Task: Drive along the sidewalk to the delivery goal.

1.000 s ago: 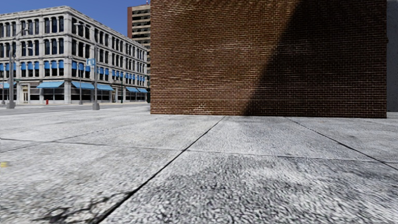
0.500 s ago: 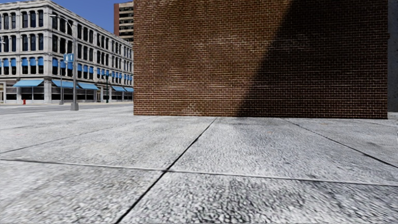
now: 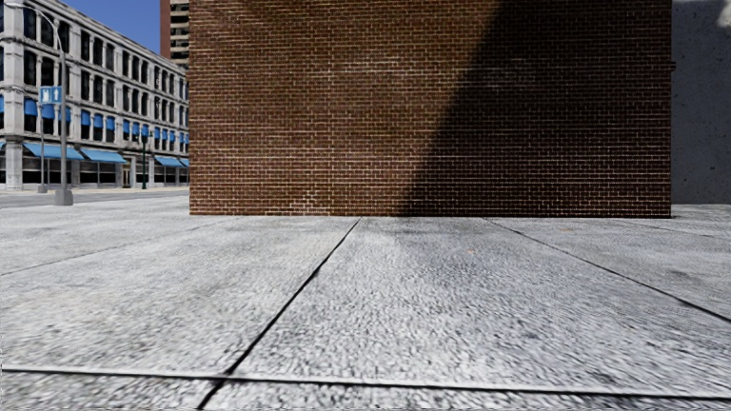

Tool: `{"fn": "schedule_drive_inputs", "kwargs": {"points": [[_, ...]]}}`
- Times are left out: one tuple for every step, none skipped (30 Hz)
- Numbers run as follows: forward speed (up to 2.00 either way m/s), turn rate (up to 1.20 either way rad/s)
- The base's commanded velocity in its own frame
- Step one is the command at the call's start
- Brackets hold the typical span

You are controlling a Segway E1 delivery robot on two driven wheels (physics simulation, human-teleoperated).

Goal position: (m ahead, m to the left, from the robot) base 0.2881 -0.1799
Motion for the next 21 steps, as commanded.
{"fn": "schedule_drive_inputs", "kwargs": {"points": [[0.00, 0.00], [0.00, 0.00], [0.00, 0.00], [0.00, 0.00], [0.00, 0.00], [0.00, 0.00], [0.00, 0.00], [0.00, 0.00], [0.00, 0.00], [0.00, 0.00], [0.00, 0.00], [0.00, 0.00], [0.00, 0.00], [0.00, 0.00], [0.00, 0.00], [0.00, 0.00], [0.00, 0.00], [0.00, 0.00], [0.00, 0.00], [0.00, 0.00], [0.00, 0.00]]}}
